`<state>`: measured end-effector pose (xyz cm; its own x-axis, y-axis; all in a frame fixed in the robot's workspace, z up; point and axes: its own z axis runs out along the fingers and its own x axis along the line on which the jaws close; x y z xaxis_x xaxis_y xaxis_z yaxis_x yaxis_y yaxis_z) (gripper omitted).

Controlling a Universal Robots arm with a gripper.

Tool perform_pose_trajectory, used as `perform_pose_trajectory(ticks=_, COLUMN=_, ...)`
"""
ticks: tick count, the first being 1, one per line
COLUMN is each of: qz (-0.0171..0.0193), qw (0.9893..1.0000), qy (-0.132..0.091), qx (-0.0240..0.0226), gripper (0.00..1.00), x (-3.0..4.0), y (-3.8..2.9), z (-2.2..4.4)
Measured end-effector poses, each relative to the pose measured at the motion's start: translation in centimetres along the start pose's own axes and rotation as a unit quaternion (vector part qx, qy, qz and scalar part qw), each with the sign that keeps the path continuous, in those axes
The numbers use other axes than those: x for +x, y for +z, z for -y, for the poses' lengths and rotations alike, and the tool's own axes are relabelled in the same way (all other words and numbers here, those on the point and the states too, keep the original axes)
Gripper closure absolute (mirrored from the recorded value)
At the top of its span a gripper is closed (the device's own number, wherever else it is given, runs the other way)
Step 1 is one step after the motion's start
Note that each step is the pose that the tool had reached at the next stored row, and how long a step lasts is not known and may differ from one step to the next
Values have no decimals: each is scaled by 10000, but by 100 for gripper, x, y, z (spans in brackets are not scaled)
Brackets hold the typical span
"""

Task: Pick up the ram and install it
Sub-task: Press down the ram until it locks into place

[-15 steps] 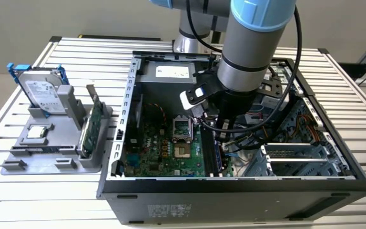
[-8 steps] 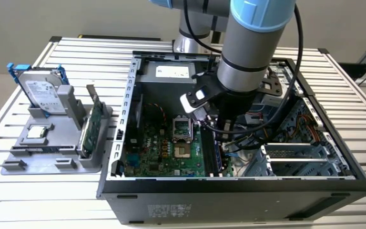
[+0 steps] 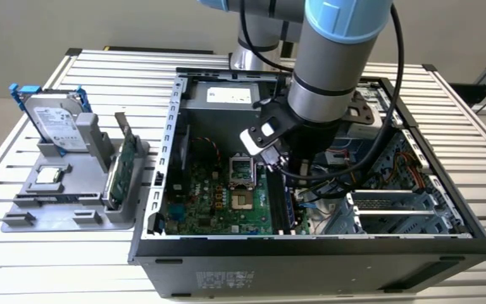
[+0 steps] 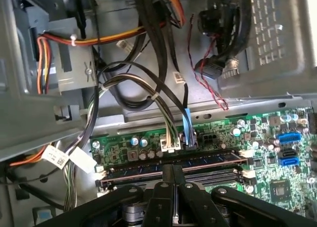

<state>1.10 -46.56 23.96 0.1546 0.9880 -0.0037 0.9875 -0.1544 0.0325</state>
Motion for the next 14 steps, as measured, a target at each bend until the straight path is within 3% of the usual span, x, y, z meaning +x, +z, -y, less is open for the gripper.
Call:
perform_pose_trajectory(ticks=7, qz=-14, qw=9993, qy=-381, qx=-1, gripper=100, x=0, y=1, z=4)
perform_pose_trajectory(ticks=12, qz=-14, qw=9991, qy=-419, qx=-1, gripper=100, x=-1, y=0, z=4)
perform_pose_trajectory(ticks=14, qz=17, qw=9991, qy=-421, qx=3, gripper=100, x=-1, y=1, z=4)
